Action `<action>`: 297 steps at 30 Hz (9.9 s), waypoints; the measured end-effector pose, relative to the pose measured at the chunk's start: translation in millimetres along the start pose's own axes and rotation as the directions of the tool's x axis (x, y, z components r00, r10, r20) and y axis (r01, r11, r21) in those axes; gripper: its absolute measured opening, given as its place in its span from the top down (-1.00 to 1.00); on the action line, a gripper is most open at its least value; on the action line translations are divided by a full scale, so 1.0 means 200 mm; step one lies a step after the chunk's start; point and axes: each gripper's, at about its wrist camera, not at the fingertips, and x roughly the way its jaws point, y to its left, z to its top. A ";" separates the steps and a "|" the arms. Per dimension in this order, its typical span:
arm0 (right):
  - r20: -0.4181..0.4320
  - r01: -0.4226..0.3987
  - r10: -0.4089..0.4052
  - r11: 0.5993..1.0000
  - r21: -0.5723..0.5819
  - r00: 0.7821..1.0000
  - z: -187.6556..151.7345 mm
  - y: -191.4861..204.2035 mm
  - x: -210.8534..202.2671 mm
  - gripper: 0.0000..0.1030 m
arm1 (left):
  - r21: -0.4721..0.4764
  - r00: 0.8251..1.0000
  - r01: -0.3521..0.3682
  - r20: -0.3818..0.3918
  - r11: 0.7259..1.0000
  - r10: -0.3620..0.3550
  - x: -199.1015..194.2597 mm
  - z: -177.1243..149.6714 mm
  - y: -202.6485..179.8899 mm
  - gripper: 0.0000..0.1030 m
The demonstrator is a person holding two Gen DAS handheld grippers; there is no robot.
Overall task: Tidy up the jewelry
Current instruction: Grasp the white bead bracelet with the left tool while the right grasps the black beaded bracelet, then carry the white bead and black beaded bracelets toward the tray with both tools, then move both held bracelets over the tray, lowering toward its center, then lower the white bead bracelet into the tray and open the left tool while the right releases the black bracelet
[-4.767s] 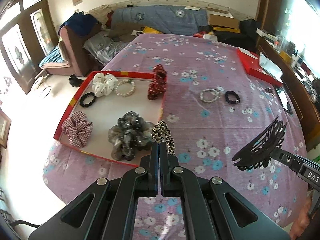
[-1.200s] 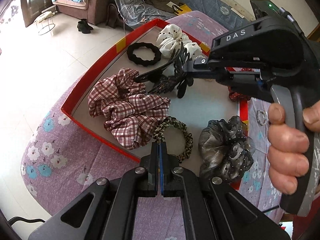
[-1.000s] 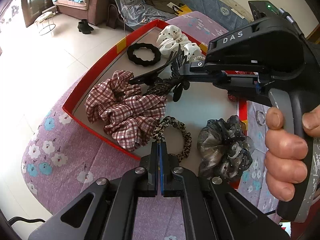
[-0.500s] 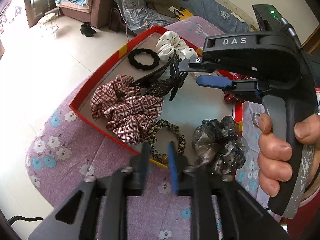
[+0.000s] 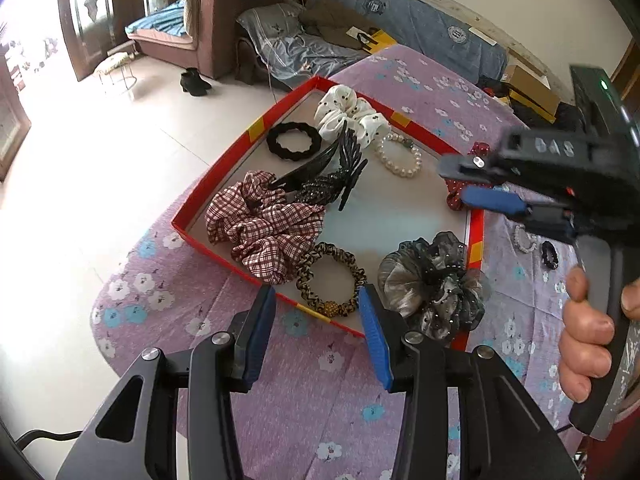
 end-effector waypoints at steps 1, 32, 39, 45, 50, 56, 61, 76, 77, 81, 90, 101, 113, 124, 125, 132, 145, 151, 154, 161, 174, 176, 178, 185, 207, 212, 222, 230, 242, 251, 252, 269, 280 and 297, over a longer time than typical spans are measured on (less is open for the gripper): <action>0.007 0.001 -0.001 1.000 0.006 1.000 -0.01 -0.03 -0.03 0.05 | 0.004 1.000 -0.007 0.006 1.000 0.007 -0.01 0.00 -0.01 0.19; 0.184 0.215 -0.292 0.911 0.353 0.939 -0.66 -1.31 -1.02 0.04 | 0.329 0.991 0.044 0.106 0.943 -0.083 -0.17 -0.05 -0.97 0.17; 0.190 0.227 -0.300 0.916 0.332 0.935 -0.59 -1.34 -0.95 0.04 | 0.389 0.994 0.083 0.037 0.918 -0.106 0.08 0.08 -1.28 0.17; 0.188 0.257 -0.320 0.920 0.297 0.929 -0.45 -1.33 -0.84 0.04 | 0.359 0.994 0.105 -0.038 0.927 -0.098 0.39 0.18 -1.37 0.17; 0.190 0.286 -0.334 0.928 0.240 0.923 -0.30 -1.33 -0.73 0.04 | 0.343 0.990 0.137 -0.078 0.929 -0.118 0.60 0.27 -1.41 0.18; 0.192 0.321 -0.359 0.925 0.203 0.913 -0.14 -1.34 -0.62 0.20 | 0.374 0.979 0.199 -0.126 0.906 -0.163 0.77 0.33 -1.48 0.18; 0.178 0.329 -0.364 0.923 0.199 0.914 -0.08 -1.37 -0.56 0.27 | 0.407 0.966 0.250 -0.163 0.879 -0.199 0.83 0.32 -1.52 0.23; 0.178 0.405 -0.428 0.902 0.148 0.886 -0.06 -1.35 -0.50 0.82 | 0.436 0.972 0.214 -0.184 0.874 -0.146 0.90 0.23 -1.56 0.91; 0.174 0.401 -0.424 0.903 0.153 0.889 -0.06 -1.35 -0.50 0.84 | 0.428 0.970 0.220 -0.192 0.877 -0.150 0.90 0.23 -1.56 0.91; 0.159 0.392 -0.414 0.907 0.155 0.896 -0.09 -1.34 -0.51 0.85 | 0.419 0.969 0.220 -0.202 0.881 -0.145 0.87 0.19 -1.55 0.91; 0.156 0.371 -0.397 0.913 0.173 0.904 -0.24 -1.28 -0.58 0.86 | 0.369 0.967 0.236 -0.183 0.899 -0.179 0.68 0.13 -1.45 0.91; 0.206 0.364 -0.388 0.920 0.146 0.898 -0.43 -1.12 -0.74 0.86 | 0.378 0.972 0.235 -0.104 0.896 -0.211 0.35 0.01 -1.36 0.91; 0.258 0.334 -0.353 0.935 0.117 0.899 -0.67 -0.91 -0.90 0.86 | 0.394 0.972 0.219 -0.006 0.893 -0.236 -0.04 -0.15 -1.21 0.91; 0.327 0.310 -0.313 0.949 0.063 0.891 -0.83 -0.71 -1.07 0.85 | 0.384 0.969 0.177 0.091 0.906 -0.228 -0.33 -0.21 -1.07 0.90; 0.332 0.307 -0.309 0.950 0.059 0.891 -0.84 -0.69 -1.08 0.85 | 0.387 0.970 0.162 0.109 0.908 -0.219 -0.35 -0.22 -1.06 0.90; 0.367 0.286 -0.277 0.958 0.031 0.888 -0.88 -0.61 -1.14 0.85 | 0.404 0.961 0.095 0.200 0.910 -0.189 -0.52 -0.23 -1.01 0.90; 0.433 0.240 -0.201 0.970 -0.037 0.879 -0.91 -0.44 -1.23 0.85 | 0.363 0.934 0.084 0.297 0.928 -0.200 -0.78 -0.14 -0.82 0.90; 0.430 0.211 -0.161 0.975 -0.070 0.888 -0.90 -0.36 -1.20 0.85 | 0.346 0.930 0.032 0.334 0.938 -0.155 -0.84 -0.11 -0.73 0.90; 0.425 0.210 -0.153 0.974 -0.089 0.892 -0.89 -0.31 -1.17 0.85 | 0.343 0.934 0.015 0.330 0.939 -0.135 -0.82 -0.09 -0.70 0.90; 0.417 0.197 -0.136 0.975 -0.107 0.899 -0.81 -0.19 -1.09 0.85 | 0.367 0.942 0.000 0.312 0.930 -0.123 -0.76 -0.02 -0.63 0.90; 0.377 0.191 -0.139 0.976 -0.104 0.916 -0.62 0.04 -0.83 0.85 | 0.387 0.958 0.019 0.256 0.922 -0.127 -0.60 0.19 -0.40 0.90; 0.373 0.193 -0.143 0.976 -0.100 0.917 -0.60 0.07 -0.79 0.85 | 0.393 0.962 0.013 0.247 0.919 -0.119 -0.57 0.22 -0.38 0.90; 0.370 0.195 -0.147 0.976 -0.094 0.917 -0.57 0.09 -0.76 0.85 | 0.398 0.965 0.009 0.238 0.917 -0.112 -0.53 0.25 -0.35 0.90; 0.358 0.197 -0.162 0.978 -0.063 0.920 -0.49 0.13 -0.65 0.85 | 0.414 0.978 0.000 0.191 0.910 -0.087 -0.38 0.33 -0.27 0.90; 0.330 0.234 -0.237 0.971 0.048 0.914 -0.35 0.13 -0.49 0.84 | 0.481 0.990 0.073 0.075 0.874 -0.124 -0.06 0.46 -0.23 0.90; 0.323 0.236 -0.241 0.970 0.055 0.915 -0.32 0.13 -0.46 0.84 | 0.481 0.991 0.078 0.058 0.873 -0.121 -0.02 0.49 -0.23 0.90; 0.311 0.225 -0.234 0.972 0.066 0.921 -0.23 0.09 -0.39 0.84 | 0.464 0.990 0.113 0.018 0.879 -0.137 0.08 0.56 -0.25 0.90; 0.289 0.205 -0.228 0.973 0.108 0.930 -0.16 0.01 -0.32 0.84 | 0.427 0.976 0.207 -0.030 0.880 -0.215 0.11 0.60 -0.29 0.90; 0.253 0.198 -0.228 0.970 0.139 0.940 -0.13 -0.06 -0.19 0.84 | 0.170 0.892 0.430 -0.228 0.887 -0.389 0.47 0.66 -0.21 0.90; 0.218 0.223 -0.253 0.963 0.152 0.942 -0.11 -0.12 -0.09 0.84 | 0.272 0.956 0.267 -0.198 0.925 -0.218 0.56 0.61 -0.21 0.90; 0.214 0.226 -0.255 0.962 0.153 0.943 -0.11 -0.12 -0.08 0.84 | 0.284 0.961 0.248 -0.190 0.926 -0.199 0.56 0.60 -0.22 0.90; 0.162 0.263 -0.276 0.960 0.097 0.947 -0.16 -0.06 0.03 0.84 | 0.465 0.995 0.072 -0.093 0.882 -0.033 0.53 0.46 -0.32 0.90; 0.187 0.305 -0.319 0.947 0.103 0.929 -0.12 -0.09 0.03 0.84 | 0.447 0.997 0.041 -0.074 0.894 -0.009 0.54 0.47 -0.28 0.90; 0.168 0.317 -0.324 0.946 0.071 0.931 -0.09 -0.10 0.08 0.81 | 0.412 0.999 0.010 -0.048 0.911 0.010 0.51 0.53 -0.28 0.83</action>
